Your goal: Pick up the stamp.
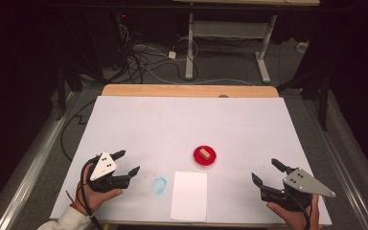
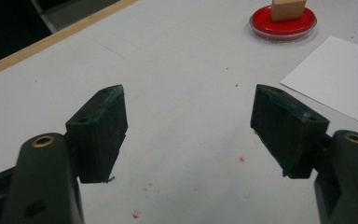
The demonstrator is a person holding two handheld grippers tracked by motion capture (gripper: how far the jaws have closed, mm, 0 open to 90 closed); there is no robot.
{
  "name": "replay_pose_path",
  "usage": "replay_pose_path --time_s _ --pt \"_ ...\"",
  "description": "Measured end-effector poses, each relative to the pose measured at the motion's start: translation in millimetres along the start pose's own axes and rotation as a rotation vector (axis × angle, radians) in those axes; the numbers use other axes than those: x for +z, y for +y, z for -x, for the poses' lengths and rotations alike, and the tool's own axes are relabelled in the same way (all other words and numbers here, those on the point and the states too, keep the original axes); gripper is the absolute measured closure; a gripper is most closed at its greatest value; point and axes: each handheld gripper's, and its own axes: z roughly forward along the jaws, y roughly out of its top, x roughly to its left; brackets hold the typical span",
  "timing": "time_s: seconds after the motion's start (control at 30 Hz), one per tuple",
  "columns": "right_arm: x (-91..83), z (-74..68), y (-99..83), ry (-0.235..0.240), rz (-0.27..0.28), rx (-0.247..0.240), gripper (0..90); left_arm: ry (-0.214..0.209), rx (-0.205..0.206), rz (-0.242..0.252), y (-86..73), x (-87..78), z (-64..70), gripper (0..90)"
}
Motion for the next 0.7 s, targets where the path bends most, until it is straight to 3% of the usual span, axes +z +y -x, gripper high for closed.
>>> replay_pose_path --time_s 0.13,0.37,0.5,0.53,0.57,0.7 --pt "0.3 0.4 0.0 0.002 -0.01 0.005 24.3 -0.008 -0.008 -0.005 -2.2 0.9 -1.7 26.3" --pt "7.0 2.6 4.3 0.05 -0.048 -0.003 26.7 0.002 0.003 -0.038 -6.7 -0.1 2.4 25.3" --pt "15.6 4.7 8.0 0.071 -0.096 -0.001 27.7 0.002 -0.012 -0.046 -9.6 -2.0 2.9 25.3" --pt "22.5 6.0 11.9 0.055 -0.16 -0.011 33.0 0.004 -0.012 -0.05 -10.6 -2.1 3.8 25.1" --pt "26.3 7.1 13.6 0.063 -0.181 -0.019 31.8 0.002 -0.008 -0.059 -11.5 -2.5 4.1 24.9" --pt "36.0 8.6 20.2 0.104 -0.222 -0.016 31.3 0.004 -0.018 -0.064 -14.9 -5.1 3.9 24.4"
